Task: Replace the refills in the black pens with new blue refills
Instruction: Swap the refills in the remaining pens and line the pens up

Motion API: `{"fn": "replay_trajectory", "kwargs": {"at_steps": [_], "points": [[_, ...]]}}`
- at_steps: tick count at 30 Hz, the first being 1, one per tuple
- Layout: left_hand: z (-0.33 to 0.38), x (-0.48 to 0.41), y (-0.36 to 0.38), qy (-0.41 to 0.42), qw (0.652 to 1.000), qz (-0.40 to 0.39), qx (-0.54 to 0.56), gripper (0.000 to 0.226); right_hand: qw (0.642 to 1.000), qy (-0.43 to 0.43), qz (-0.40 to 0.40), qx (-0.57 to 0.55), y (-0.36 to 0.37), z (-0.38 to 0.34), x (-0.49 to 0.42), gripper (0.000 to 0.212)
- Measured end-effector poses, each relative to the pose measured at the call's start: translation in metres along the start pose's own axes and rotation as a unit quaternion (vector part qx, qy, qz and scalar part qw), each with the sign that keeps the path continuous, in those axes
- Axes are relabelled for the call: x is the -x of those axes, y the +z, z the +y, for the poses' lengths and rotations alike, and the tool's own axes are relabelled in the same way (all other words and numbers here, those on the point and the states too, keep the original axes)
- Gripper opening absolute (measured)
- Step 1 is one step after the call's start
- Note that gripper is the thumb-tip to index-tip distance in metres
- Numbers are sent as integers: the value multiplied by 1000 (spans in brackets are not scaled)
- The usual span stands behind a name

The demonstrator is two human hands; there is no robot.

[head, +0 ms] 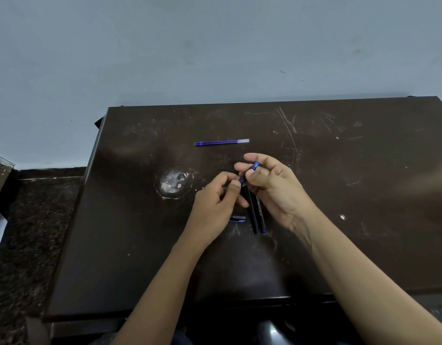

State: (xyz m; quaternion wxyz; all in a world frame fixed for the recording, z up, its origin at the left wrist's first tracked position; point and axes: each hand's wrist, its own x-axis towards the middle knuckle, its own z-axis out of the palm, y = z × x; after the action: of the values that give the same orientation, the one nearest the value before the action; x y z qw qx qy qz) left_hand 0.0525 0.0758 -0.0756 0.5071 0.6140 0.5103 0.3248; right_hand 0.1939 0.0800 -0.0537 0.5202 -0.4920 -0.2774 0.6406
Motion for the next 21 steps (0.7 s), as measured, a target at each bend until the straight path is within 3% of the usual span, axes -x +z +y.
{"fn": "replay_trajectory", "kwargs": {"at_steps": [7, 12, 19, 21], "points": [[-2, -2, 0, 16, 1000, 1, -14, 16, 999, -4, 36, 18, 0, 3, -1, 15], [-7, -3, -1, 18, 1000, -5, -13, 22, 995, -9, 46, -87, 0, -4, -3, 29], [-14, -2, -4, 13, 998, -38, -48, 26, 943, -92, 234, -216, -20, -20, -10, 26], [-17, -1, -7, 5, 998, -14, -61, 26, 935, -107, 279, -191, -28, -22, -9, 21]]}}
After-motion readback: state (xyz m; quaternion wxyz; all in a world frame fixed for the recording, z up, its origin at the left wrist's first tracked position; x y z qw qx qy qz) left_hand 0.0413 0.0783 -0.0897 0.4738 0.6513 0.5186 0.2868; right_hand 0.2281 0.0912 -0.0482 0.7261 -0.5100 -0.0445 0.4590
